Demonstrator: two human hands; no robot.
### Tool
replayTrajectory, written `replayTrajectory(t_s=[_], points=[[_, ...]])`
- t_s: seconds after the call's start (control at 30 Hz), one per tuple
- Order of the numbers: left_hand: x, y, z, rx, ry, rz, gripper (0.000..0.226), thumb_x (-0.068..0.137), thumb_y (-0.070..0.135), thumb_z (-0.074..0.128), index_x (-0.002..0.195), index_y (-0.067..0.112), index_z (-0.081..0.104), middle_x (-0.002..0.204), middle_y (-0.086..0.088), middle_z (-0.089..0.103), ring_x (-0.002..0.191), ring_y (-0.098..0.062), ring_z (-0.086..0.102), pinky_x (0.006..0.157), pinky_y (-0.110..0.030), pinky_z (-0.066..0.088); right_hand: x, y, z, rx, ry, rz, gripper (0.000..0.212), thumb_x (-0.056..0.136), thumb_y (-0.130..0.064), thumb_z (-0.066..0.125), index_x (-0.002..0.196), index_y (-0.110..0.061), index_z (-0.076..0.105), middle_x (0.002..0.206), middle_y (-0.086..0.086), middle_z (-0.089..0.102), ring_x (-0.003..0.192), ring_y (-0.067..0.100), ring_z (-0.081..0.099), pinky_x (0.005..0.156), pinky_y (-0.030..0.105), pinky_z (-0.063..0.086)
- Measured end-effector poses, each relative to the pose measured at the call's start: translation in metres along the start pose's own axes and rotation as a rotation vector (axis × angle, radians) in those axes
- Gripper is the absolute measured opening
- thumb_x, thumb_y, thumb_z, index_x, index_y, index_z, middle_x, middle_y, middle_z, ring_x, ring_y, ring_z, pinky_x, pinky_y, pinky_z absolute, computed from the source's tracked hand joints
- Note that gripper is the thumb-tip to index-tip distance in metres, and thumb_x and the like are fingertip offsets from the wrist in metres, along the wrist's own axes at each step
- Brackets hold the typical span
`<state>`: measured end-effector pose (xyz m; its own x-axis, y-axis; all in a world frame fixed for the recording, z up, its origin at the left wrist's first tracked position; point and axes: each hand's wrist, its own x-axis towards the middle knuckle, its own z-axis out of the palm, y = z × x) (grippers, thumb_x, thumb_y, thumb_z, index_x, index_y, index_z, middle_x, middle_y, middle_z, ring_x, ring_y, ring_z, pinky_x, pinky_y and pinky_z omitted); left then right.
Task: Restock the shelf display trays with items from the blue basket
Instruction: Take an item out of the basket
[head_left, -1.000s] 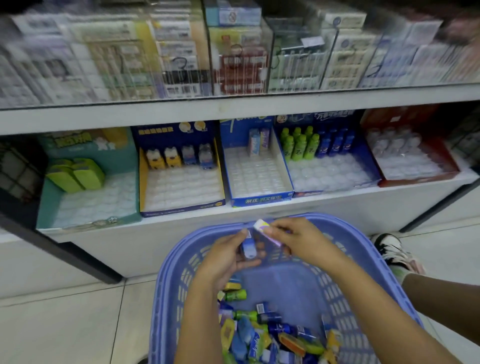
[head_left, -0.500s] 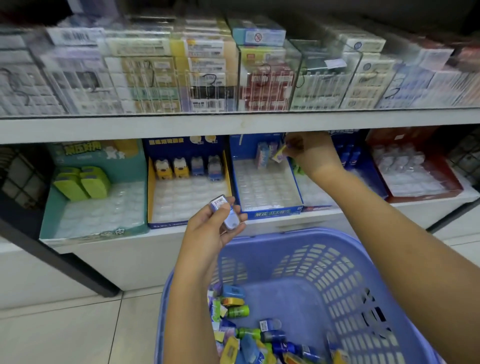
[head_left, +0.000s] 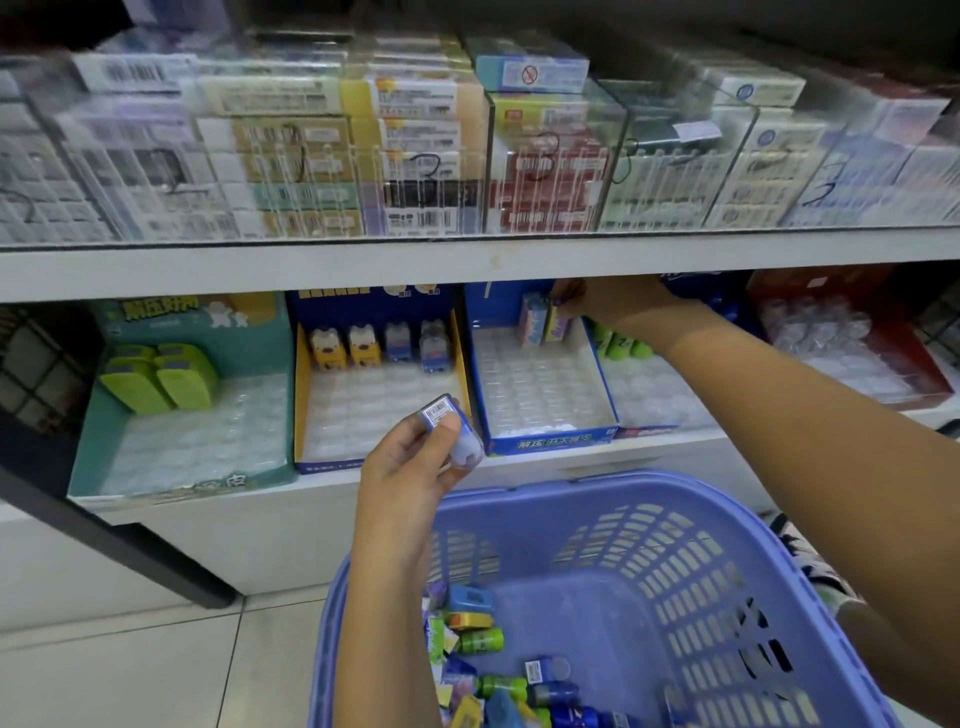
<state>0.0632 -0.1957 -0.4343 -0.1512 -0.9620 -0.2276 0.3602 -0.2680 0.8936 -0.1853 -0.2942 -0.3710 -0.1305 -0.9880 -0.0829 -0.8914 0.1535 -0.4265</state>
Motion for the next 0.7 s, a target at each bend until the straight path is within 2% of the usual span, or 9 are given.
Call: replayTrajectory(t_s=[0.2,0.33,0.37,0.43,0.5,0.57,0.63,0.7], points=[[-0.001,0.003,0.001,-0.035,0.040,-0.028,0.012,0.087,0.021,0.065,0.094,0.015,0.072,0.086,-0.003,0.072,0.080,-0.012,0.070,0.071,-0.021,0.057,-0.001,-0.008,0.005,-0.104,-0.002,0.010,0.022,0.091,-0.014,0.056,0.108,-0.003,0.065,0.114,0.015,0.063,0.105,0.030,0.056,0.094,0.038,0.045],[-0.005,0.009,0.002,-0.116,0.114,-0.024,0.017,0.086,0.018,0.066,0.101,0.011,0.066,0.091,-0.010,0.072,0.080,-0.019,0.071,0.063,-0.021,0.056,-0.019,-0.023,0.003,-0.214,0.027,0.021,0.023,0.092,-0.022,0.054,0.109,-0.007,0.059,0.105,0.009,0.061,0.098,0.026,0.057,0.074,0.029,0.039],[-0.005,0.011,0.002,-0.142,0.135,-0.017,0.018,0.086,0.018,0.067,0.102,0.011,0.065,0.091,-0.011,0.072,0.079,-0.019,0.072,0.063,-0.021,0.056,-0.031,-0.029,0.005,-0.221,0.059,-0.038,0.023,0.089,-0.023,0.060,0.109,-0.012,0.057,0.102,0.004,0.059,0.092,0.021,0.056,0.071,0.026,0.036],[-0.005,0.013,0.001,-0.158,0.170,0.006,0.018,0.086,0.018,0.067,0.102,0.010,0.064,0.093,-0.014,0.071,0.076,-0.019,0.072,0.062,-0.021,0.056,-0.064,-0.044,0.016,-0.178,0.084,-0.309,0.034,0.080,-0.027,0.071,0.111,-0.026,0.055,0.100,-0.005,0.057,0.079,0.008,0.051,0.068,0.022,0.036],[-0.004,0.013,0.000,-0.142,0.184,0.025,0.020,0.086,0.018,0.067,0.102,0.007,0.064,0.094,-0.015,0.072,0.075,-0.020,0.072,0.062,-0.022,0.057,-0.101,-0.059,0.031,-0.093,0.019,-0.582,0.041,0.078,-0.027,0.074,0.114,-0.030,0.054,0.107,-0.010,0.051,0.082,-0.002,0.049,0.072,0.016,0.041],[-0.003,0.013,-0.001,-0.098,0.172,0.031,0.024,0.086,0.020,0.066,0.105,0.005,0.065,0.092,-0.015,0.073,0.077,-0.022,0.072,0.064,-0.024,0.058,-0.125,-0.067,0.047,-0.052,0.022,-0.735,0.037,0.082,-0.021,0.070,0.115,-0.023,0.055,0.118,-0.006,0.048,0.094,0.005,0.054,0.081,0.019,0.046],[-0.003,0.014,0.002,-0.050,0.153,0.028,0.024,0.087,0.023,0.064,0.102,0.005,0.067,0.087,-0.015,0.073,0.075,-0.022,0.072,0.062,-0.024,0.058,-0.134,-0.073,0.056,-0.095,0.117,-0.830,0.024,0.087,-0.015,0.064,0.110,-0.015,0.060,0.117,0.000,0.054,0.092,0.016,0.059,0.075,0.031,0.052],[-0.001,0.014,0.004,-0.011,0.151,0.040,0.024,0.091,0.026,0.060,0.096,0.005,0.069,0.081,-0.015,0.073,0.072,-0.023,0.072,0.058,-0.023,0.056,-0.132,-0.078,0.058,-0.120,0.196,-0.874,0.017,0.091,-0.014,0.059,0.106,-0.010,0.064,0.110,0.004,0.061,0.089,0.020,0.061,0.069,0.035,0.053]])
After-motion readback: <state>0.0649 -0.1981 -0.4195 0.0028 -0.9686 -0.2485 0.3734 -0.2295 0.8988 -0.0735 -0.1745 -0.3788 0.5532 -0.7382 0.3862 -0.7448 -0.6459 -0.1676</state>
